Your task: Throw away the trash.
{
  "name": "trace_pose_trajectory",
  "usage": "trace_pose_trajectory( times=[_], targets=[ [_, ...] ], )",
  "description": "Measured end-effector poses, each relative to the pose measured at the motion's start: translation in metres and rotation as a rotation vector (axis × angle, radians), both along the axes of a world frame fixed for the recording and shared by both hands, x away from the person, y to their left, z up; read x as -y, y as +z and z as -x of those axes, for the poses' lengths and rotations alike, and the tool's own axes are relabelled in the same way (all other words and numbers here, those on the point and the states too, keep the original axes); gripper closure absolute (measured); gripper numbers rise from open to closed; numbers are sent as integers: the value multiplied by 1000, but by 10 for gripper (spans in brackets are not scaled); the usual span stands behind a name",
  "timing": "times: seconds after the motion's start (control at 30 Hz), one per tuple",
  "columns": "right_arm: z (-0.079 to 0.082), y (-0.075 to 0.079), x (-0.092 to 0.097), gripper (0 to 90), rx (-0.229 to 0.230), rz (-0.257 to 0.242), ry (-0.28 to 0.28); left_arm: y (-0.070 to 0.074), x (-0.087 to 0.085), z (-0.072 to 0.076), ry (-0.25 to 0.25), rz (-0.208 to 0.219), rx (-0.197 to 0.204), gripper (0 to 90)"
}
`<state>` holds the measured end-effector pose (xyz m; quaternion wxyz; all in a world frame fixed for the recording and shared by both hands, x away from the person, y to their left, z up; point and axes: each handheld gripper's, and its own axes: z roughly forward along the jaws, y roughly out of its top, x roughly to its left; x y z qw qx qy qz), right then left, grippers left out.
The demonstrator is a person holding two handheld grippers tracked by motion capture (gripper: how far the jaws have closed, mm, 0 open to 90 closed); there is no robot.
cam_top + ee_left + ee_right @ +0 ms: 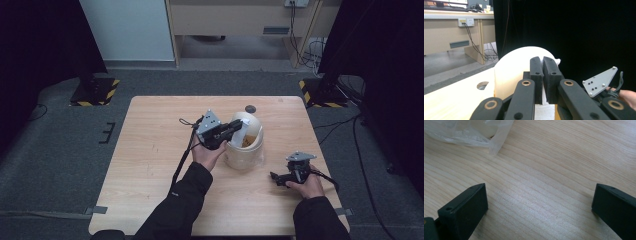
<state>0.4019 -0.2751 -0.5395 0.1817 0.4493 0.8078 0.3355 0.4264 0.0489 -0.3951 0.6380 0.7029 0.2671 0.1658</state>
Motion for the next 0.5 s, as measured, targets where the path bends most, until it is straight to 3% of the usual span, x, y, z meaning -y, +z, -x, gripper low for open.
trace_pose_trajectory(
  times=[0.2, 0.33, 0.5],
  targets=[
    [0, 0, 0, 5, 0, 1, 3, 8, 0, -2, -15, 27, 26, 864],
    [0, 0, 0, 5, -3, 1, 5, 8, 2, -3, -32, 20, 51, 864],
    [0, 0, 0, 5, -1, 0, 5, 5, 3, -4, -37, 14, 51, 864]
  ],
)
